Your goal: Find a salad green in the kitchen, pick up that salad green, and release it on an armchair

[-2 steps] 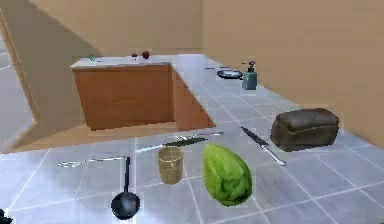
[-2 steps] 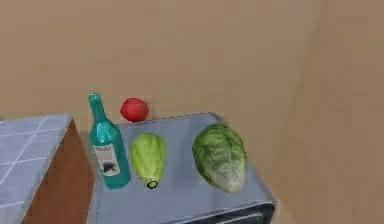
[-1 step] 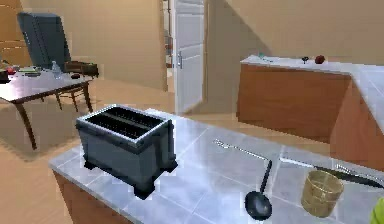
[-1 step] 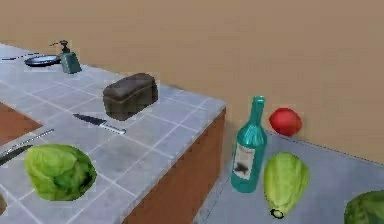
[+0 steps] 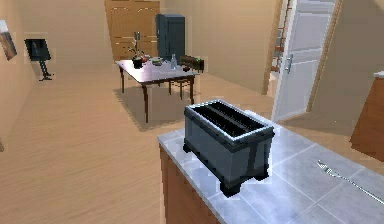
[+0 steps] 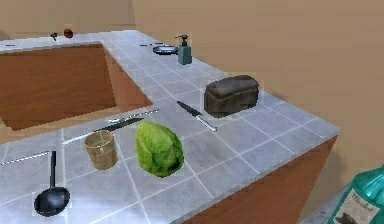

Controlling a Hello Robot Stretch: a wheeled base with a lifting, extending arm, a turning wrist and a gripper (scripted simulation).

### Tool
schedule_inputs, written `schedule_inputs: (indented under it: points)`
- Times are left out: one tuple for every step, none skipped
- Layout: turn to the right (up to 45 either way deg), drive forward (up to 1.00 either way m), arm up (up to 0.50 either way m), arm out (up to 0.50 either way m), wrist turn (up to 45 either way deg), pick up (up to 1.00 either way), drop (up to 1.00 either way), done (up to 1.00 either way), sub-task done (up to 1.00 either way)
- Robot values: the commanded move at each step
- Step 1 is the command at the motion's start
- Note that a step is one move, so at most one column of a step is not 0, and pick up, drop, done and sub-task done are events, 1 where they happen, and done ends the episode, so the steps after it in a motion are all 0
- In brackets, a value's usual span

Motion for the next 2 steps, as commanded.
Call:
schedule_inputs:
  points:
    - [0.0,0.0,0.5,0.0,0.0,0.0,0.0,0.0,0.0]
    - [0.0,0.0,0.38,0.0,0.0,0.0,0.0,0.0,0.0]
